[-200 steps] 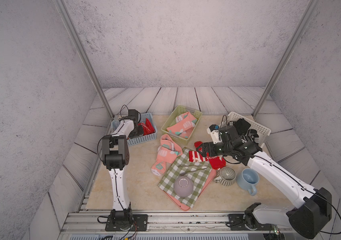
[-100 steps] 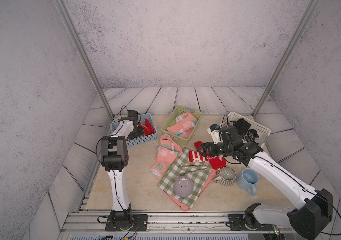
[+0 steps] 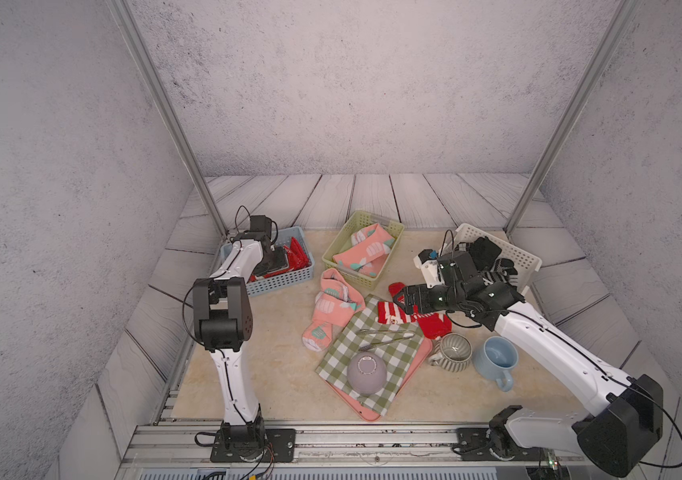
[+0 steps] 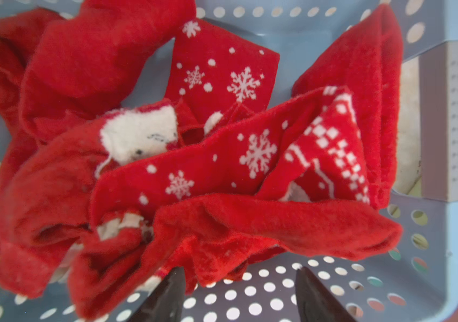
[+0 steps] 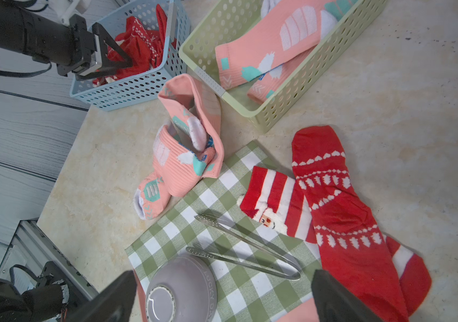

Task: Sort the socks into the basket by color
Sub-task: Place the sock in the bin, then pick up the sock from the center of the board.

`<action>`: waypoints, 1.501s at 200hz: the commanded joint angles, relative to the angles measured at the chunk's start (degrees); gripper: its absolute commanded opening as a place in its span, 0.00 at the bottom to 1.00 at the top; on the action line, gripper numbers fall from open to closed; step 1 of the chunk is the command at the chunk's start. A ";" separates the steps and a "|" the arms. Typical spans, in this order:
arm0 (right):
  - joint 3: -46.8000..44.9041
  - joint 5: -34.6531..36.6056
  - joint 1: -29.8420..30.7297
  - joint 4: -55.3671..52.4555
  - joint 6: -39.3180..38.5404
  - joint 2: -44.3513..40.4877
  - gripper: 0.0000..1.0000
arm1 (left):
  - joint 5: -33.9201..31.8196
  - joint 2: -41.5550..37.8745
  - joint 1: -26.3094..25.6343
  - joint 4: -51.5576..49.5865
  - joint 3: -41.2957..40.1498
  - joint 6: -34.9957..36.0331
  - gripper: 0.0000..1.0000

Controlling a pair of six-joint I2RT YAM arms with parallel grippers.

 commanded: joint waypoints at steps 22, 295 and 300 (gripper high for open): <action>2.18 3.26 0.23 -1.61 -1.22 -0.52 0.99 | -0.18 -4.25 0.47 2.60 -3.19 -0.96 0.93; 6.89 6.29 -0.20 -6.65 -1.30 11.45 0.99 | -0.15 -39.51 -26.82 14.34 -42.27 -16.89 0.89; 6.76 6.23 -0.24 -6.45 -1.46 11.57 0.99 | -1.24 -38.21 -27.40 14.59 -42.37 -17.20 0.89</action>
